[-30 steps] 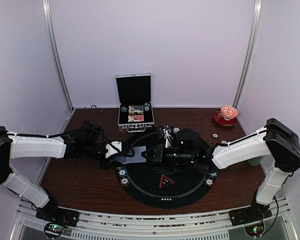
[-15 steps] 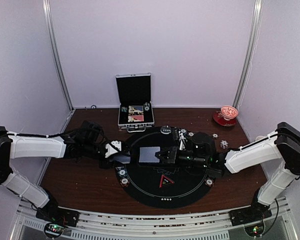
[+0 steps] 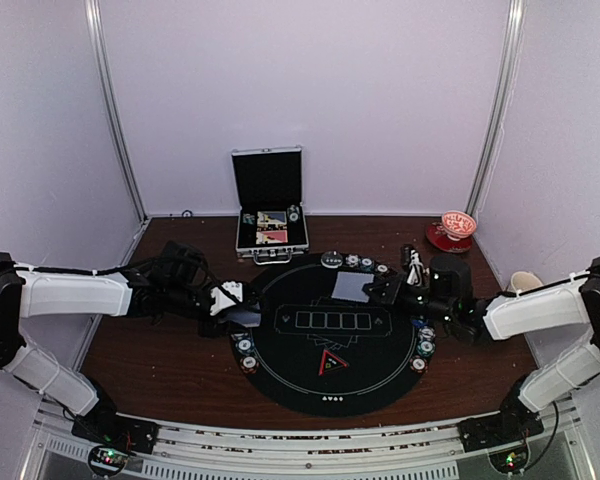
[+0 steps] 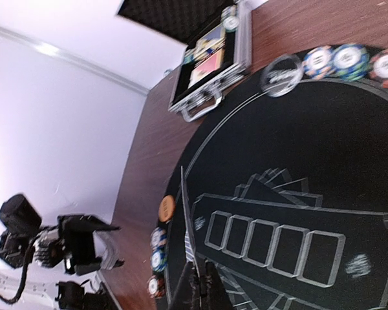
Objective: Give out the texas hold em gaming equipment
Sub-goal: Distribute the poker card in the small blind area, then pick up the poker card from the face-down deck piles, then distribute the poker card in the big blind area.
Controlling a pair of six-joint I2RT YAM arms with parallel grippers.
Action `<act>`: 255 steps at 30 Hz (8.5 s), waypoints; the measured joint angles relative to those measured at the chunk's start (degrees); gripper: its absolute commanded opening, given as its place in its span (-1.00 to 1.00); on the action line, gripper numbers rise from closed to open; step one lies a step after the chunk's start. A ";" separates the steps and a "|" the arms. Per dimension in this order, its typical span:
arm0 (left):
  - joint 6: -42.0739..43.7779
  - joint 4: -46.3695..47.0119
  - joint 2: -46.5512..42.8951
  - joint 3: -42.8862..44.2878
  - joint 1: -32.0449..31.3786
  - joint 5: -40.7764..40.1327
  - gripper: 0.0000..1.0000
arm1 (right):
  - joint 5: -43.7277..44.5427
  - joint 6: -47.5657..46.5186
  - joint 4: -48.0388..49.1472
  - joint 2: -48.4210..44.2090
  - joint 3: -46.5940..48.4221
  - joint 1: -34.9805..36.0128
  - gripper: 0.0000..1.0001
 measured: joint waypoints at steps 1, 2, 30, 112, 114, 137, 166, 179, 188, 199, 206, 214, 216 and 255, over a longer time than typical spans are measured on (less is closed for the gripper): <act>0.00 0.00 0.00 0.00 0.00 0.00 -0.36 | -0.28 -0.61 -1.64 -1.05 -0.33 -2.49 -1.00; 0.02 0.00 0.00 0.00 0.00 0.00 -0.36 | -0.63 -1.27 -3.50 -1.99 -0.44 -5.05 -1.00; 0.02 -0.42 0.00 0.00 0.00 0.63 -0.37 | -13.62 -18.99 -26.95 7.17 3.63 -30.91 -0.91; 0.22 -0.61 -0.02 0.00 0.00 1.62 -0.36 | 2.32 -13.97 -12.37 19.10 25.18 15.96 0.65; 0.24 -0.66 -0.04 0.00 0.00 1.66 -0.36 | 1.53 -12.66 -10.84 22.01 27.47 16.87 0.66; 0.63 -1.05 -0.24 0.00 0.00 2.73 -0.36 | -2.45 -9.27 -6.91 36.83 40.00 19.80 0.54; 1.11 -2.21 -0.76 -0.24 0.33 3.45 -0.35 | -0.13 -10.95 -11.69 38.29 43.58 19.98 0.44; 1.29 -2.34 -0.76 -0.28 0.33 2.82 -0.35 | -1.79 -10.73 -10.51 38.12 43.32 19.93 -0.25; 1.29 -2.32 -0.74 -0.37 0.37 2.62 -0.35 | -1.14 -11.45 -11.82 34.86 40.54 19.61 -0.46; 1.29 -2.34 -0.70 -0.37 0.37 2.58 -0.35 | -1.92 -11.80 -11.89 30.99 36.87 18.95 -0.81; 1.29 -2.38 -0.70 -0.37 0.37 2.58 -0.35 | -2.54 -11.82 -11.89 28.96 35.36 18.64 -1.00; 1.29 -2.36 -0.70 -0.37 0.37 2.82 -0.35 | -2.21 -12.55 -13.77 22.77 30.49 17.73 -1.00; 1.29 -2.36 -0.70 -0.37 0.37 2.84 -0.35 | -1.81 -13.00 -14.58 20.13 28.68 17.38 -1.00; 1.27 -2.19 -0.52 -0.37 0.37 2.93 -0.35 | -20.48 -26.51 -27.21 33.27 33.92 21.29 -0.99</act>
